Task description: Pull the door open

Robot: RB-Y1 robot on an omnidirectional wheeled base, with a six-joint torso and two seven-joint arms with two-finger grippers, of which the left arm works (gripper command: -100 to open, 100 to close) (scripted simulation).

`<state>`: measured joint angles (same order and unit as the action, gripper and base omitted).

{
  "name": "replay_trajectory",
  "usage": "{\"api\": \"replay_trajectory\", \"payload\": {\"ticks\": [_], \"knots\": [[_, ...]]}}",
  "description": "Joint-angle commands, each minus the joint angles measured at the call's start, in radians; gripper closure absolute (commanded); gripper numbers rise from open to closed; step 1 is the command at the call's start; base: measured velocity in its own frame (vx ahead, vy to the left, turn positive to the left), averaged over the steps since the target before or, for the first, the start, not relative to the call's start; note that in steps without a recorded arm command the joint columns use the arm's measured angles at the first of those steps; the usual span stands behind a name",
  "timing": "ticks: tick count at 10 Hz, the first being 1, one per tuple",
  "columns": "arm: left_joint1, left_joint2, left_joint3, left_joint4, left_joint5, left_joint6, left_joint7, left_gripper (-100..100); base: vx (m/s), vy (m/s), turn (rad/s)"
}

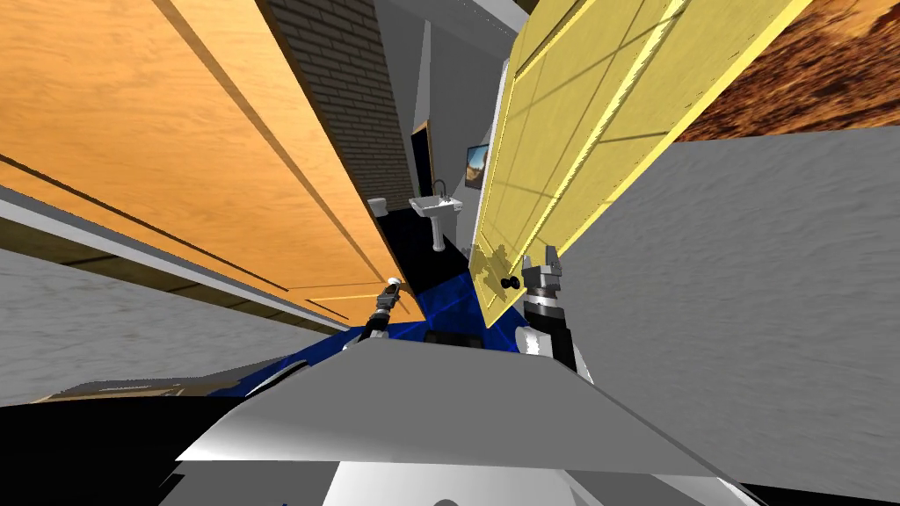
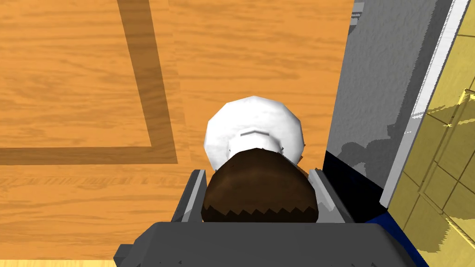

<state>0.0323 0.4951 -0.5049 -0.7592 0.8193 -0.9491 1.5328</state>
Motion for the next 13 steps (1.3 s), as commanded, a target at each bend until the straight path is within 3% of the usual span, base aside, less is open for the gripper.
{"api": "replay_trajectory", "payload": {"ticks": [1, 2, 8, 9, 10, 13], "knots": [[0.0, 0.0, 0.0, 0.0, 0.0, 0.0, 0.0, 100, -0.072, 0.022, -0.027], [0.013, 0.018, -0.024, -0.002, -0.008, -0.019, 0.025, 100, -0.132, 0.037, -0.118], [0.052, 0.084, -0.106, -0.009, -0.037, -0.096, 0.105, 100, -0.224, 0.046, -0.116], [0.056, 0.09, -0.114, -0.01, -0.04, -0.103, 0.113, 100, -0.207, 0.043, -0.091], [0.054, 0.087, -0.108, -0.007, -0.037, -0.093, 0.108, 100, -0.087, 0.015, -0.013], [0.071, 0.108, -0.14, 0.004, -0.047, -0.136, 0.138, 100, -0.202, 0.067, -0.155]]}}
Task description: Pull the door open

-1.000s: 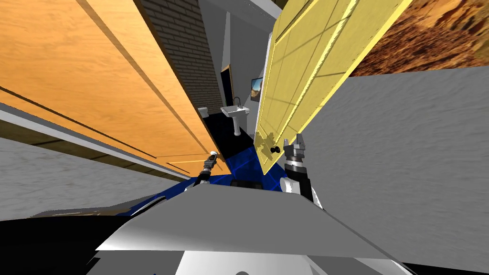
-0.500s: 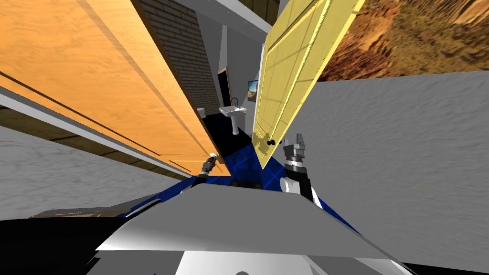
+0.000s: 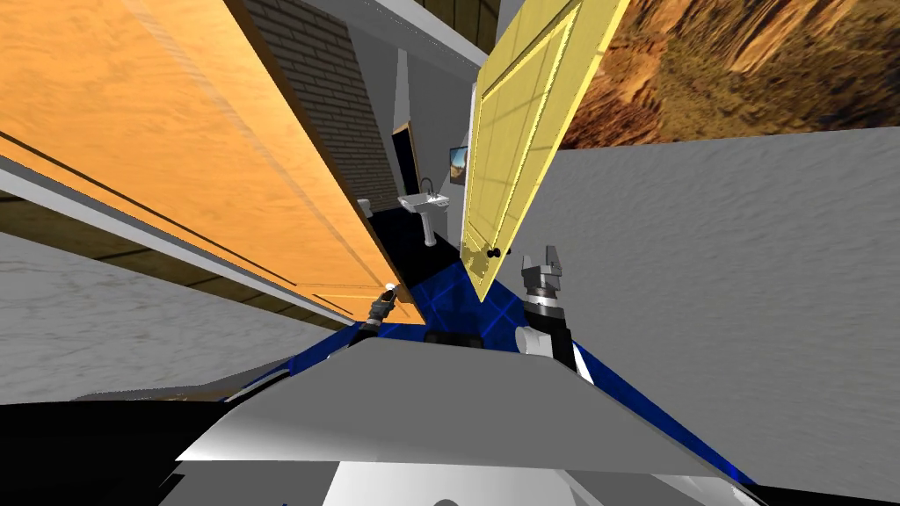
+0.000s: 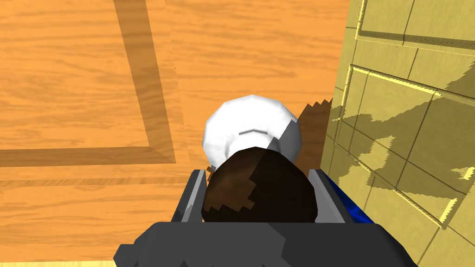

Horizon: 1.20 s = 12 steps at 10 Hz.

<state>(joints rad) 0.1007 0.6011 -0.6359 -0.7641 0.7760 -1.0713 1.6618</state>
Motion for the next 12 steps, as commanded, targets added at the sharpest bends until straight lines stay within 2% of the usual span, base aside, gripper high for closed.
{"api": "replay_trajectory", "payload": {"ticks": [1, 4, 6, 7, 8, 9, 12], "knots": [[0.008, 0.008, -0.018, 0.013, -0.007, -0.028, 0.019, 100, -0.211, 0.046, -0.128], [0.021, 0.029, -0.047, 0.024, -0.016, -0.071, 0.047, 100, -0.186, 0.071, -0.155], [0.027, 0.038, -0.06, 0.029, -0.021, -0.091, 0.061, 100, -0.212, 0.063, -0.115], [0.027, 0.035, -0.056, 0.021, -0.019, -0.078, 0.053, 100, -0.097, 0.021, -0.024], [0.033, 0.04, -0.069, 0.033, -0.021, -0.097, 0.064, 100, -0.132, 0.05, -0.145], [0.034, 0.041, -0.072, 0.036, -0.021, -0.103, 0.066, 100, -0.189, 0.064, -0.159], [0.041, 0.051, -0.093, 0.058, -0.024, -0.142, 0.086, 100, -0.193, 0.078, -0.141]]}}
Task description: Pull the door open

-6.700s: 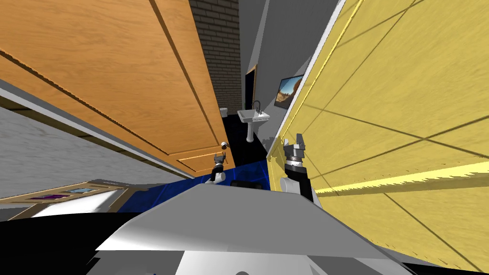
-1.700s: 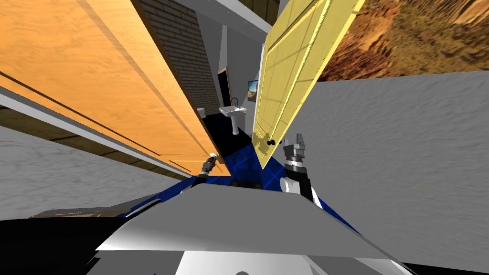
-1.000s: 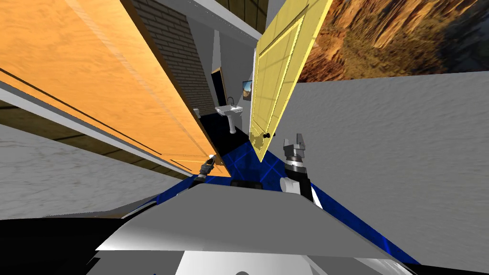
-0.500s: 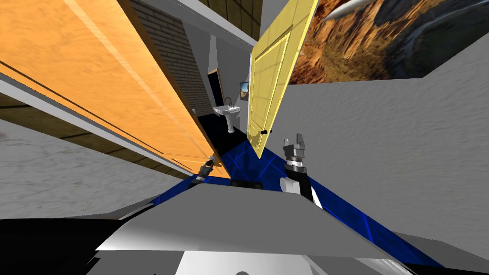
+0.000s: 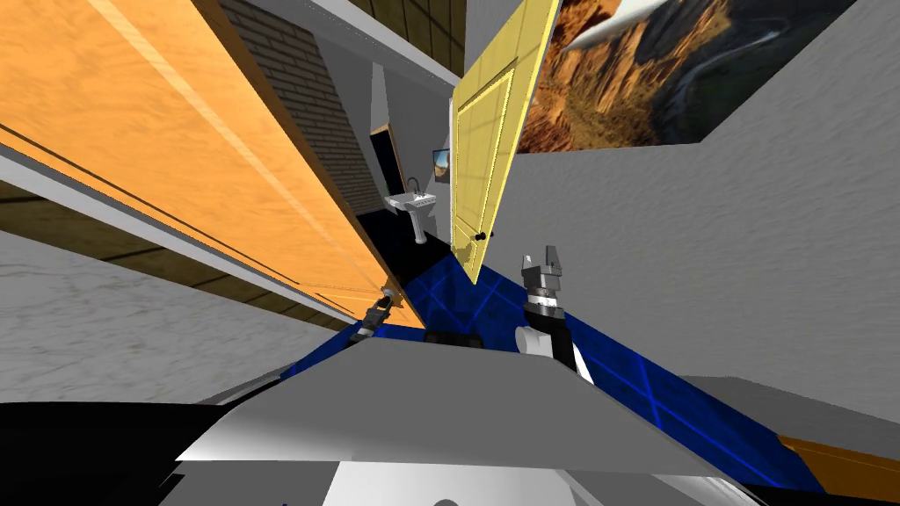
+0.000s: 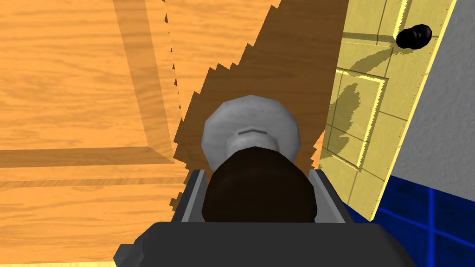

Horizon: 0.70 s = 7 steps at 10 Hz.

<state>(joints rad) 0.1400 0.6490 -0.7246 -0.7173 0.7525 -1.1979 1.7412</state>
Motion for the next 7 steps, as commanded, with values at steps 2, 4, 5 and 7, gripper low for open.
{"api": "replay_trajectory", "payload": {"ticks": [2, 4, 5, 7], "knots": [[0.007, 0.009, -0.018, 0.027, -0.002, -0.042, 0.021, 100, -0.216, 0.077, -0.174], [0.012, 0.015, -0.03, 0.04, -0.004, -0.065, 0.033, 100, -0.182, 0.042, -0.125], [0.014, 0.018, -0.036, 0.046, -0.005, -0.077, 0.038, 100, -0.186, 0.059, -0.114], [0.017, 0.017, -0.046, 0.044, -0.004, -0.075, 0.037, 100, -0.109, 0.036, -0.098]]}}
